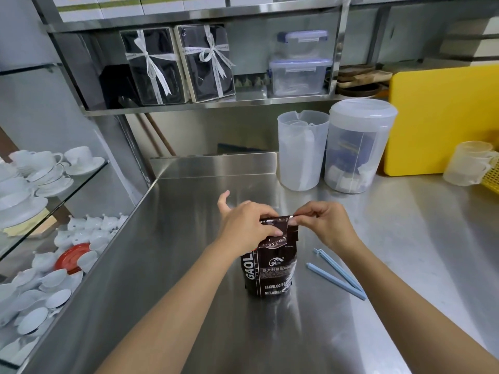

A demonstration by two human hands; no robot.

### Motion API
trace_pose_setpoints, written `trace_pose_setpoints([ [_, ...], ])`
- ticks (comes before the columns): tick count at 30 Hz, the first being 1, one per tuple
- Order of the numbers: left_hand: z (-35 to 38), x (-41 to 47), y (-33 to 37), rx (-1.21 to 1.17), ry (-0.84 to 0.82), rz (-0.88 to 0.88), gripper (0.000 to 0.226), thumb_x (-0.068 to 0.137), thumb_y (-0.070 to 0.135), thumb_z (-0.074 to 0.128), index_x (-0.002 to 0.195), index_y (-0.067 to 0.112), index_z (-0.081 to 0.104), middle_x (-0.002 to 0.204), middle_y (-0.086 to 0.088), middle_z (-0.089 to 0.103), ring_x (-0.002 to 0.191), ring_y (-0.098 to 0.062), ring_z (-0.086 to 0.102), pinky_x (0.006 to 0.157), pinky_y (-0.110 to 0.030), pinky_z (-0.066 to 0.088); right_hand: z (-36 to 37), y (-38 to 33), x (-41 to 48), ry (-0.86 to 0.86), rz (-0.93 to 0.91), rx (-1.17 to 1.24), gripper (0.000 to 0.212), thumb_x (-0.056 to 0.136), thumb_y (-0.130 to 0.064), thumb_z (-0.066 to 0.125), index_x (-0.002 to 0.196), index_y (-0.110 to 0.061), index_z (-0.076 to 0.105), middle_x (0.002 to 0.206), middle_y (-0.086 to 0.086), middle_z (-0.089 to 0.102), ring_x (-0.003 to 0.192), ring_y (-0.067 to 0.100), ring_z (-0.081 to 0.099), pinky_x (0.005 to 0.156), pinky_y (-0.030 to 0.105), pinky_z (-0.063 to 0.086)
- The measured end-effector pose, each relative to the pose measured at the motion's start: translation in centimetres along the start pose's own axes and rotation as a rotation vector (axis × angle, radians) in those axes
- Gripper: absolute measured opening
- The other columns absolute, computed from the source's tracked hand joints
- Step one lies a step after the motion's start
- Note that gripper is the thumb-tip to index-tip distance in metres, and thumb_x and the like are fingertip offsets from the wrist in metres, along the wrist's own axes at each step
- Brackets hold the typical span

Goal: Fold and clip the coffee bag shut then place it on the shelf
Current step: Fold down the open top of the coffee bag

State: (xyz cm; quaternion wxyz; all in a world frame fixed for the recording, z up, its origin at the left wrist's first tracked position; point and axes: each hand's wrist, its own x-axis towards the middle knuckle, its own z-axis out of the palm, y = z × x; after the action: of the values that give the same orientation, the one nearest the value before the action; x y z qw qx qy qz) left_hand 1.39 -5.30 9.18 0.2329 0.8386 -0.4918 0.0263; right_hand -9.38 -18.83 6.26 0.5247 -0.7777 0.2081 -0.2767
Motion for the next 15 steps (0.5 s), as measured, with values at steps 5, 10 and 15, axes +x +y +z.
trace_pose_setpoints([
  [5, 0.39, 0.34, 0.25, -0.011, 0.052, -0.008, 0.015, 0.076, 0.042, 0.064, 0.089, 0.038, 0.069, 0.092, 0.012, 0.072, 0.103, -0.005, 0.051, 0.108, -0.042, -0.012, -0.95, 0.23, -0.05, -0.053, 0.004, -0.005, 0.018, 0.069, -0.003, 0.072, 0.067, -0.021, 0.071, 0.059, 0.000, 0.065, 0.050, 0.001, 0.053, 0.062, 0.019, 0.045],
  [10, 0.93, 0.45, 0.63, -0.001, 0.056, -0.005, 0.007, 0.077, 0.037, 0.065, 0.082, 0.034, 0.068, 0.075, 0.014, 0.064, 0.094, -0.003, 0.049, 0.109, -0.042, -0.012, -0.97, 0.15, -0.33, -0.035, -0.029, -0.032, 0.016, 0.069, -0.010, 0.074, 0.063, -0.024, 0.068, 0.070, 0.006, 0.065, 0.054, -0.003, 0.050, 0.059, 0.010, 0.037],
  [15, 1.11, 0.86, 0.69, -0.027, 0.048, -0.039, 0.005, 0.074, 0.029, 0.070, 0.077, 0.027, 0.067, 0.072, 0.011, 0.064, 0.091, -0.009, 0.060, 0.108, -0.038, -0.008, -0.79, 0.29, 0.24, -0.044, -0.023, -0.020, 0.020, 0.069, -0.009, 0.073, 0.061, -0.027, 0.068, 0.072, 0.008, 0.065, 0.066, 0.010, 0.053, 0.068, 0.025, 0.041],
])
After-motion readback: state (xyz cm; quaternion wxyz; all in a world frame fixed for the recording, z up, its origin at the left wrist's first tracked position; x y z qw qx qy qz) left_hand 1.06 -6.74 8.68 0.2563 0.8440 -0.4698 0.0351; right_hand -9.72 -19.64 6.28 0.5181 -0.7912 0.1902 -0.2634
